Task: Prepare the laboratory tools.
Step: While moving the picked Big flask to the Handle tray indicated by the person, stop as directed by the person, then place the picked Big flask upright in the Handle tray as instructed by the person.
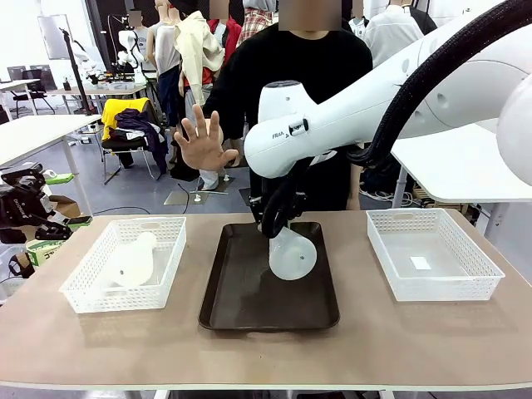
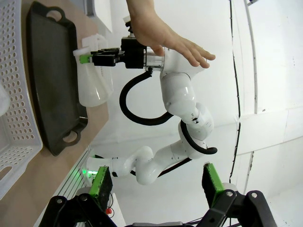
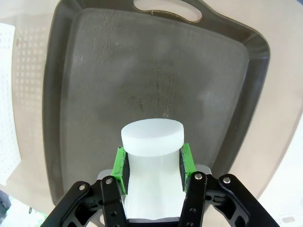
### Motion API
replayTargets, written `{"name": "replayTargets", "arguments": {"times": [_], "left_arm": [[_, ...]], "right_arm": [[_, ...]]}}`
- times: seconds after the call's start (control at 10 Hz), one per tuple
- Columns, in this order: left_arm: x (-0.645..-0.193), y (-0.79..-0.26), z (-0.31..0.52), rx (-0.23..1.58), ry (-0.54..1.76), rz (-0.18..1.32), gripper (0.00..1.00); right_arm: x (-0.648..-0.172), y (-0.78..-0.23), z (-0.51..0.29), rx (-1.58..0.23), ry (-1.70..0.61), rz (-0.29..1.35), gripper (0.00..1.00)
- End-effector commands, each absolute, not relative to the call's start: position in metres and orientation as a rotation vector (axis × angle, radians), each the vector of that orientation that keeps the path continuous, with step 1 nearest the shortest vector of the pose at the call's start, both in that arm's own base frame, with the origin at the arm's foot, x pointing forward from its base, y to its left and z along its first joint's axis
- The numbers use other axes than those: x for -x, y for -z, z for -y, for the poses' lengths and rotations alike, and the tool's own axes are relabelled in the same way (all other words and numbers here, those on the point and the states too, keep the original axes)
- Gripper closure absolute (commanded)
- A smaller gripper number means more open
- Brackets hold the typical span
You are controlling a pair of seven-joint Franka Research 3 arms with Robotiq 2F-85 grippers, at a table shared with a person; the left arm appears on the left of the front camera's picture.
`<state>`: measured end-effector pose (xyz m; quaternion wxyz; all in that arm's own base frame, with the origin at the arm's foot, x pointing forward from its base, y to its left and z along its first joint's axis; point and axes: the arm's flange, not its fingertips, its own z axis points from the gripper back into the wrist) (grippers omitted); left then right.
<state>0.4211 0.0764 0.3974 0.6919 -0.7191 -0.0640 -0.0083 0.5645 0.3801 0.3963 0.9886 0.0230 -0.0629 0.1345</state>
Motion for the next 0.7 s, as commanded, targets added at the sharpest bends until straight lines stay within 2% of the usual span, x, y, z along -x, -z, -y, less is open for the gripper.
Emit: {"name": "replayTargets", "arguments": {"times": [0.0,0.6], "left_arm": [[-0.421,-0.3992,-0.077,1.6,0.018,0.153,0.0],[-0.421,-0.3992,-0.077,1.6,0.018,0.153,0.0]], "right_arm": [[-0.5653,-0.3964,-0.3789,-0.041,-0.274,0.129,1.0],[-0.5653,-0.3964,-0.3789,-0.041,-0.274,0.129,1.0]]}}
